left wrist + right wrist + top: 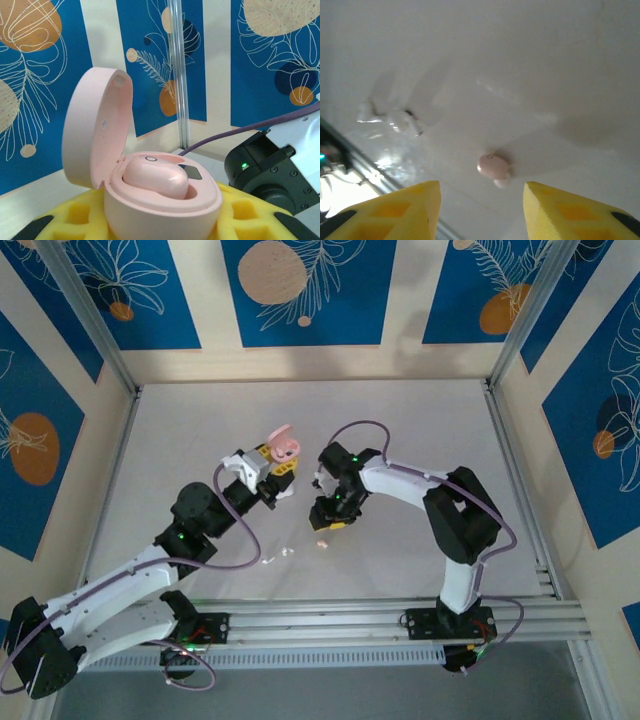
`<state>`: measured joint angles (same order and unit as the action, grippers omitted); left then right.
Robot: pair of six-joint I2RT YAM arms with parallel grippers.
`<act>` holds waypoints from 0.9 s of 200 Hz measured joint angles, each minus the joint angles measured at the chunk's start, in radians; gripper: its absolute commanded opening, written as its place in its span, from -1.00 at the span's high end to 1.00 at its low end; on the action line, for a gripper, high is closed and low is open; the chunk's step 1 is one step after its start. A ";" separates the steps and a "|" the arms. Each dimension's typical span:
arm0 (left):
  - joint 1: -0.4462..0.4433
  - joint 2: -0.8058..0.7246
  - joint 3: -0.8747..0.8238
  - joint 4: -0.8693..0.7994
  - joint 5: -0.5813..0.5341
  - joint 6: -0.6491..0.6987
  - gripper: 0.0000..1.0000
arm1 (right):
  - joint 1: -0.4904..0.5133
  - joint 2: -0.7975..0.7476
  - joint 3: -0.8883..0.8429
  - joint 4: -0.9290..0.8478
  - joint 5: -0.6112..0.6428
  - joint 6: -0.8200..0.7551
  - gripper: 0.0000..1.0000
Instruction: Insert wireless bluetooth earbuds into charging case
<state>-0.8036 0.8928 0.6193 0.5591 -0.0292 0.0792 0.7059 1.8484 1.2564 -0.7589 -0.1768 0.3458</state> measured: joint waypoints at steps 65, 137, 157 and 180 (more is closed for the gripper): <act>0.000 -0.040 0.000 -0.013 -0.023 0.029 0.55 | 0.091 0.082 0.056 -0.065 0.100 -0.128 -0.03; 0.000 -0.048 0.000 -0.029 -0.029 0.036 0.55 | 0.112 0.109 0.080 -0.107 0.151 -0.172 0.06; 0.000 -0.048 0.000 -0.029 -0.029 0.036 0.54 | 0.114 0.120 0.088 -0.112 0.153 -0.175 0.09; 0.000 -0.048 0.000 -0.029 -0.029 0.036 0.54 | 0.122 0.132 0.094 -0.123 0.163 -0.175 0.11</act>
<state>-0.8036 0.8444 0.6197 0.5297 -0.0578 0.1150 0.8280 1.9808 1.3506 -0.8822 -0.0143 0.1703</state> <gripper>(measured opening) 0.335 0.450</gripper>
